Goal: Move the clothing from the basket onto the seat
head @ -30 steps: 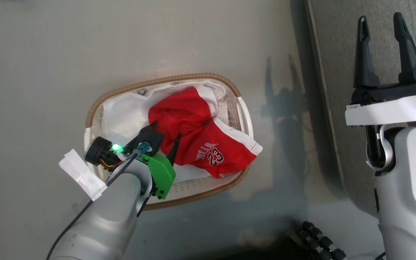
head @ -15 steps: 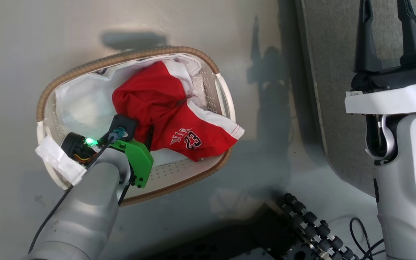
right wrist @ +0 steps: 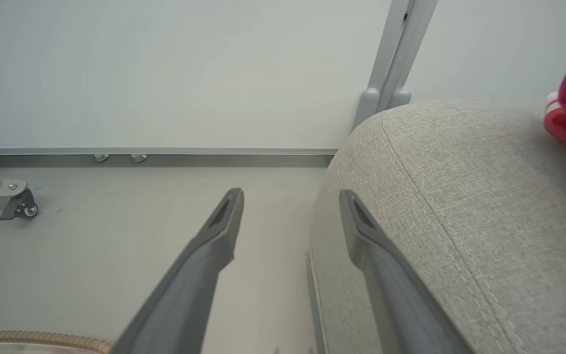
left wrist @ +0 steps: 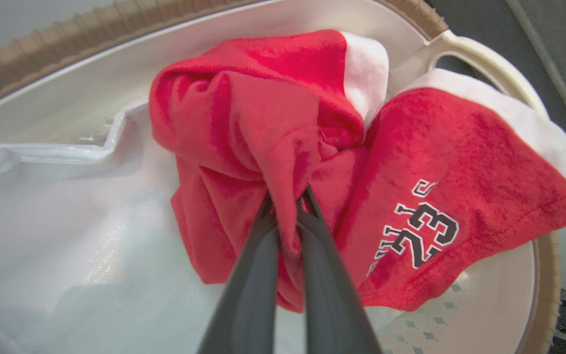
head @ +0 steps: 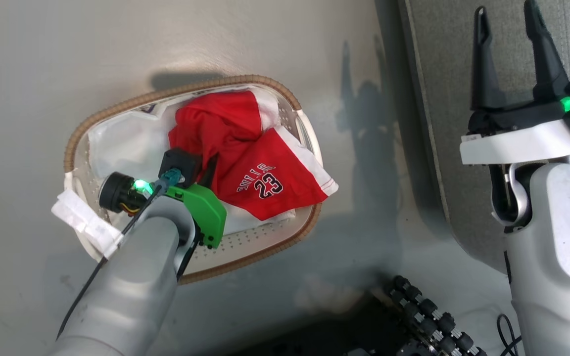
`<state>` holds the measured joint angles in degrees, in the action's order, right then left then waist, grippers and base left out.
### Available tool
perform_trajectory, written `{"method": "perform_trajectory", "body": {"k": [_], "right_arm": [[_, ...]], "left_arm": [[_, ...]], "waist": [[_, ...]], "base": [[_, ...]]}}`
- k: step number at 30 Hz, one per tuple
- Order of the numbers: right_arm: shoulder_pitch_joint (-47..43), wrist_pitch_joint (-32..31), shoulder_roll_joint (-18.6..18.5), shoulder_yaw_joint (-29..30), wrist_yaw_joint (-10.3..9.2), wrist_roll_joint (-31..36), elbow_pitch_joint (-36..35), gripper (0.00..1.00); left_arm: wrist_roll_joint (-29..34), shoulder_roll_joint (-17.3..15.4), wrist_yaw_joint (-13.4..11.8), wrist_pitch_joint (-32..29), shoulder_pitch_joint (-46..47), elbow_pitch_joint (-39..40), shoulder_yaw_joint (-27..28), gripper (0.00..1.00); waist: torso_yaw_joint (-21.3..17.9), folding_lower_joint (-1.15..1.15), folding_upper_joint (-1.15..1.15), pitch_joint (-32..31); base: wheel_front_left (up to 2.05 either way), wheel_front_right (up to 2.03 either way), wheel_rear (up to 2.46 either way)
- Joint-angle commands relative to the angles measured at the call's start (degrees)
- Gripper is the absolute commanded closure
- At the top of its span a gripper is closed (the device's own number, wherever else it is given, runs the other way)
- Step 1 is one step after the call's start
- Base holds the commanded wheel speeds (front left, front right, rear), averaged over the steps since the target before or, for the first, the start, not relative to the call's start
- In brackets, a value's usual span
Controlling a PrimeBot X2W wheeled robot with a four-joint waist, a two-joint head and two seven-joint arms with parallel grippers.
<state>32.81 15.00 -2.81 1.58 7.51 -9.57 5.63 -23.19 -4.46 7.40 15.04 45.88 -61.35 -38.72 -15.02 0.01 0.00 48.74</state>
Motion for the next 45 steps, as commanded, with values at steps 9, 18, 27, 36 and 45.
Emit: {"method": "perform_trajectory", "body": {"k": [9, 18, 27, 36, 45], "right_arm": [[-5.11, 0.28, -0.19, -0.99, -0.05, 3.28, 4.26, 0.00], [-11.37, 0.28, -0.20, -1.24, -0.04, 5.66, 8.51, 0.00], [-17.01, 0.28, -0.20, -3.19, -0.04, 6.15, 11.14, 0.00], [-20.66, 0.28, -0.19, -7.45, -0.04, 5.00, 12.42, 0.00], [-19.48, 0.28, -0.17, -13.67, -0.04, 3.30, 11.10, 0.00]], "left_arm": [[1.77, -2.41, 0.12, 0.18, -9.60, 11.91, 3.65, 1.00], [4.79, -3.97, 0.13, 0.19, -17.23, 21.67, 6.43, 1.00], [6.35, -8.00, 0.15, 0.20, -16.16, 27.79, 2.66, 1.00], [4.22, -13.85, 0.14, -2.81, -6.66, 33.44, -3.20, 1.00], [1.13, -18.38, 0.09, -7.47, 2.10, 40.89, -5.38, 1.00]], "waist": [[4.97, -0.01, 0.00, -14.40], [8.95, -0.01, 0.00, -28.80], [10.60, -0.01, 0.00, -40.64], [10.63, -0.01, 0.00, -46.87], [10.41, -0.01, 0.00, -48.05]], "base": [[0.00, 0.00, 0.00], [0.00, 0.00, 0.00], [0.00, 0.00, 0.00], [0.00, 0.00, 0.00], [0.00, 0.00, 0.00]]}}
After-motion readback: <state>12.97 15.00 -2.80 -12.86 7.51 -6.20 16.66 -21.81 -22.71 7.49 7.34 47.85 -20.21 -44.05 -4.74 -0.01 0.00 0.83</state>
